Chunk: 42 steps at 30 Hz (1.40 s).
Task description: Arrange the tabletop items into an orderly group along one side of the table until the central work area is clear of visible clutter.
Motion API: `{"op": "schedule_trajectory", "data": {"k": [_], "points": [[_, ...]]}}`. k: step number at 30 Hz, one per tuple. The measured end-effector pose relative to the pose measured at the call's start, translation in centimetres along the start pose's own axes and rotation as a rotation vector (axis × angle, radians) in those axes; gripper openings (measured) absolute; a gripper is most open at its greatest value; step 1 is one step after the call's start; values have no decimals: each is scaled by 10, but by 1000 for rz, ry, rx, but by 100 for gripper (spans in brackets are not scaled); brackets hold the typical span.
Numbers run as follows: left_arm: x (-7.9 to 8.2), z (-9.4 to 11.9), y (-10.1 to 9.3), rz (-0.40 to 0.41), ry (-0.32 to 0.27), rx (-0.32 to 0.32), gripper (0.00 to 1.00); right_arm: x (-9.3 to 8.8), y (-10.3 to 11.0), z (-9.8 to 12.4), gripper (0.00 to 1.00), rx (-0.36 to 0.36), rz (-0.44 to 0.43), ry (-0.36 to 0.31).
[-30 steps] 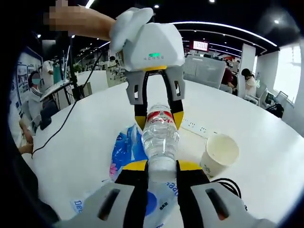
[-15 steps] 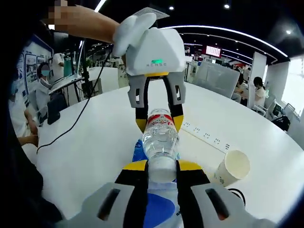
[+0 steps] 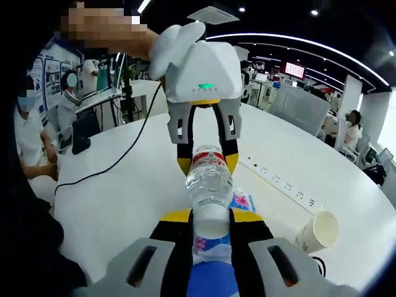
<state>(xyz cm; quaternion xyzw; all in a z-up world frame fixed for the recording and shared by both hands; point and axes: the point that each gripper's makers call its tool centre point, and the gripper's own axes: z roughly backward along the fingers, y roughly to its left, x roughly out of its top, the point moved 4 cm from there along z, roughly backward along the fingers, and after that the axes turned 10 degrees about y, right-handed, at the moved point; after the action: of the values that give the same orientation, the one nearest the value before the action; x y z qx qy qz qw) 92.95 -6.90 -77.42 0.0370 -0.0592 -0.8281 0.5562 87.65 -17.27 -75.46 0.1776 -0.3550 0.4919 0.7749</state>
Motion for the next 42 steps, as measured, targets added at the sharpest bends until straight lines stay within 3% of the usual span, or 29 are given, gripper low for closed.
{"op": "schedule_trajectory", "data": {"k": [6, 13, 22, 42], "points": [[-5, 5, -20, 44, -6, 10, 34, 7, 15, 1, 16, 17, 41, 2], [-19, 8, -76, 190, -51, 33, 34, 22, 58, -2, 16, 96, 160, 25], [-12, -1, -131, 363, -134, 73, 34, 33, 98, 5, 16, 190, 358, 96], [0, -5, -141, 490, -220, 138, 33, 47, 105, 14, 16, 243, 514, 143]]}}
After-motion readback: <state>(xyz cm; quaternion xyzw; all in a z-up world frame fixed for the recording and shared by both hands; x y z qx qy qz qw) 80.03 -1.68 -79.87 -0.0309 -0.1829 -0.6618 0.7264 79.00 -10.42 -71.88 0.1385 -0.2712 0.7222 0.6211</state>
